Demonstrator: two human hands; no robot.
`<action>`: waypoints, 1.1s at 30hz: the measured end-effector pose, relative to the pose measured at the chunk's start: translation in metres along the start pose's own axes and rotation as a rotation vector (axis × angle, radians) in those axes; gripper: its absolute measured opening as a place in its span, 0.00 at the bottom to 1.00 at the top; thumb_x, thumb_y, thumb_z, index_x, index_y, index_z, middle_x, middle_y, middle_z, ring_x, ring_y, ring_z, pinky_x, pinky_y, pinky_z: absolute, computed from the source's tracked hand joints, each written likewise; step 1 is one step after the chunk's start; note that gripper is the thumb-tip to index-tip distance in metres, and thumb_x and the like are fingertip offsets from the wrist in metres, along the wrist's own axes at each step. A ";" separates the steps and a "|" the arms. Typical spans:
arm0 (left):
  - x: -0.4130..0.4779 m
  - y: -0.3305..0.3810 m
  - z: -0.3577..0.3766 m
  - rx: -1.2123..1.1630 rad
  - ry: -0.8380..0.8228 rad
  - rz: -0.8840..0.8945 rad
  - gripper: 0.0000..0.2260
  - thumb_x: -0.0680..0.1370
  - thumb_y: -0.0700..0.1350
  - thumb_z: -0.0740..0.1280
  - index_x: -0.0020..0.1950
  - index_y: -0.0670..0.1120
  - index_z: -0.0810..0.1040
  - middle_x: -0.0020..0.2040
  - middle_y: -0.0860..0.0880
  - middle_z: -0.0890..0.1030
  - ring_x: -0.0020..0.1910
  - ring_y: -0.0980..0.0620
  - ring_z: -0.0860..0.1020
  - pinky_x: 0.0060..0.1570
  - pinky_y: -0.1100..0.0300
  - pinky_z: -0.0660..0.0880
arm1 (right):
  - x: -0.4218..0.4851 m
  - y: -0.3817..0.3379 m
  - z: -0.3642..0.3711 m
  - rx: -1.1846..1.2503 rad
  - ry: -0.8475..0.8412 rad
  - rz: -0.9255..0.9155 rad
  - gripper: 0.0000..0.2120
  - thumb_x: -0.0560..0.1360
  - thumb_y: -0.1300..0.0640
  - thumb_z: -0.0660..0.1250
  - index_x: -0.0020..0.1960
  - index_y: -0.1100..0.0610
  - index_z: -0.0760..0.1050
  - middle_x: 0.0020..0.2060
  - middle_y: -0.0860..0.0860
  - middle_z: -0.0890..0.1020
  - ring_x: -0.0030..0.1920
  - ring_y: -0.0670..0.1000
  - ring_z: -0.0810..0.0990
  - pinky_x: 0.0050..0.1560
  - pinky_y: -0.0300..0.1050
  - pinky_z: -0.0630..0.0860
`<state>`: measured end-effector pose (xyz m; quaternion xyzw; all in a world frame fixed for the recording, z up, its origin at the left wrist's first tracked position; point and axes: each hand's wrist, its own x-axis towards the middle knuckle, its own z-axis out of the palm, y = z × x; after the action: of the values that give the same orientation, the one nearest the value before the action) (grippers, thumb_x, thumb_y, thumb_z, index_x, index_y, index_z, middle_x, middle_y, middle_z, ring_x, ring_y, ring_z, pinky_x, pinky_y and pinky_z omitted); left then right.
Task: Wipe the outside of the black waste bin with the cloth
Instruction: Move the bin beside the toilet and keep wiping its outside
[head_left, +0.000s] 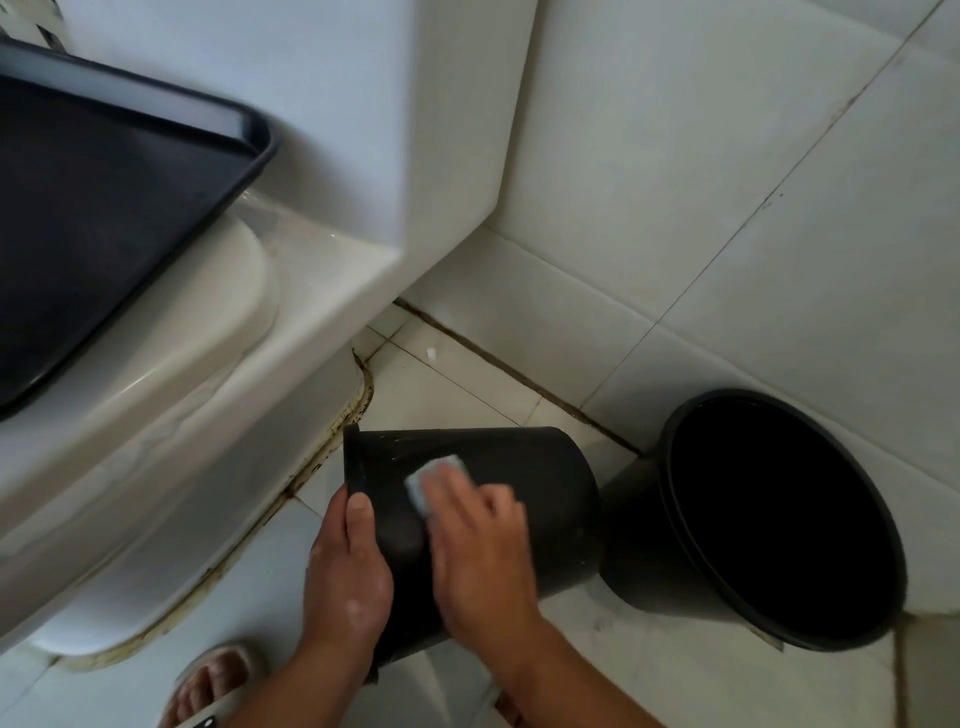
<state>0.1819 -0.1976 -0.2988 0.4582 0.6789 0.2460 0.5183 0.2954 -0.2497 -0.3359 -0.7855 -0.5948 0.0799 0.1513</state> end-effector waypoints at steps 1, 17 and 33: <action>0.002 0.002 -0.002 0.009 -0.008 0.001 0.19 0.85 0.57 0.49 0.68 0.52 0.74 0.58 0.45 0.77 0.54 0.46 0.74 0.58 0.49 0.71 | -0.007 -0.006 0.002 0.003 -0.027 -0.125 0.23 0.79 0.44 0.53 0.74 0.45 0.64 0.70 0.44 0.70 0.51 0.46 0.71 0.49 0.42 0.71; -0.001 -0.020 -0.006 -0.003 -0.174 0.107 0.22 0.84 0.59 0.47 0.79 0.63 0.59 0.68 0.53 0.73 0.63 0.52 0.73 0.62 0.57 0.69 | 0.046 0.079 -0.013 -0.102 0.138 0.423 0.19 0.82 0.50 0.55 0.71 0.49 0.71 0.64 0.48 0.77 0.55 0.52 0.71 0.53 0.48 0.70; 0.023 -0.007 -0.015 -0.222 -0.249 -0.063 0.17 0.84 0.60 0.54 0.70 0.61 0.74 0.60 0.51 0.80 0.58 0.52 0.79 0.57 0.54 0.76 | 0.043 0.040 -0.019 -0.151 -0.155 -0.547 0.27 0.78 0.46 0.64 0.76 0.44 0.61 0.72 0.43 0.68 0.55 0.49 0.71 0.51 0.45 0.70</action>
<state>0.1644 -0.1783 -0.3107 0.4033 0.5921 0.2445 0.6534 0.3491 -0.2213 -0.3294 -0.5965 -0.7985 0.0513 0.0625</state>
